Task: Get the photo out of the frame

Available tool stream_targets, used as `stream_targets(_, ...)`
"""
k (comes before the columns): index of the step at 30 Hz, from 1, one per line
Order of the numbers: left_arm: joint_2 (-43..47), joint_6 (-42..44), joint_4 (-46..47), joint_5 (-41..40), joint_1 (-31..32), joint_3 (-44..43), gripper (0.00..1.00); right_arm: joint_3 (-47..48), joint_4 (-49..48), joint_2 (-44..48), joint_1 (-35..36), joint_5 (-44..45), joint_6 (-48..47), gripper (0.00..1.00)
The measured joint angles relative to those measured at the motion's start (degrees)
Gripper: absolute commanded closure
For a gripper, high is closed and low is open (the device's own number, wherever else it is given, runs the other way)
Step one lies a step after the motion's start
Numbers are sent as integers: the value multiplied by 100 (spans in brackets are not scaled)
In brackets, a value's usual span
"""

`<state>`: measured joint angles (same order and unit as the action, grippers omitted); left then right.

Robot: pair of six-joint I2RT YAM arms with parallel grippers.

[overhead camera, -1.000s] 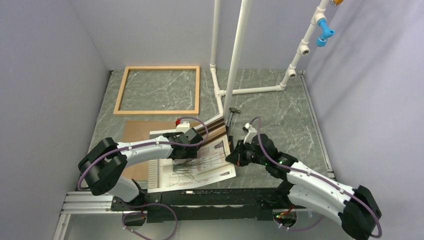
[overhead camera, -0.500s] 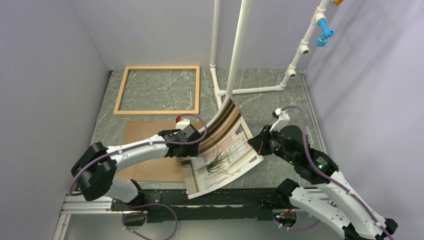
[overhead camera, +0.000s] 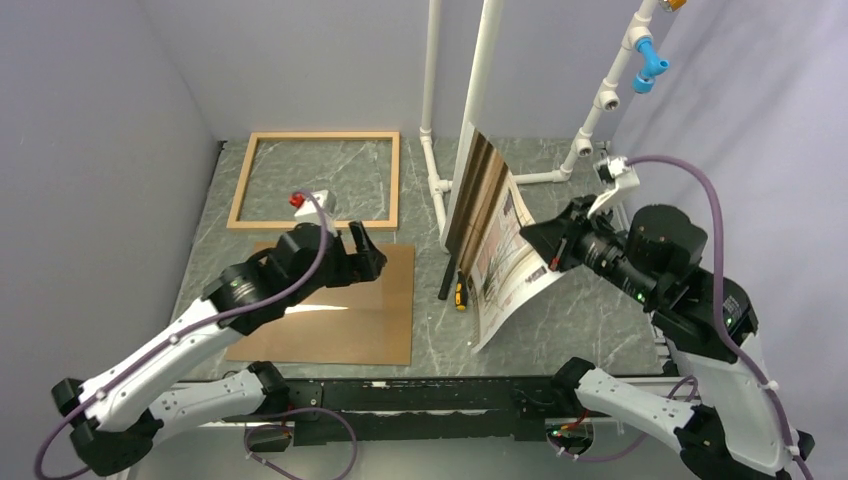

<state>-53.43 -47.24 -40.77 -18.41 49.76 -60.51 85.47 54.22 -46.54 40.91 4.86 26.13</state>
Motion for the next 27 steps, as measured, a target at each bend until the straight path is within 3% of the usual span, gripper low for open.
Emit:
stream_targets(5, 640, -17, -240, 63, -20, -39, 3, 876, -127, -769, 0, -695, 31, 100)
stream_targets(15, 1720, -22, -807, 33, -35, -463, 3, 1027, -1755, -2267, 273, -2437, 1054, 100)
stream_targets(21, 2179, -46, -1309, -210, -35, -678, 3, 1753, -2573, -3615, 1152, -2516, 1456, 100)
stream_targets(27, 2544, -114, -1816, -413, -35, -769, 3, 2006, -3484, -4358, 1266, -2118, 1794, 100)
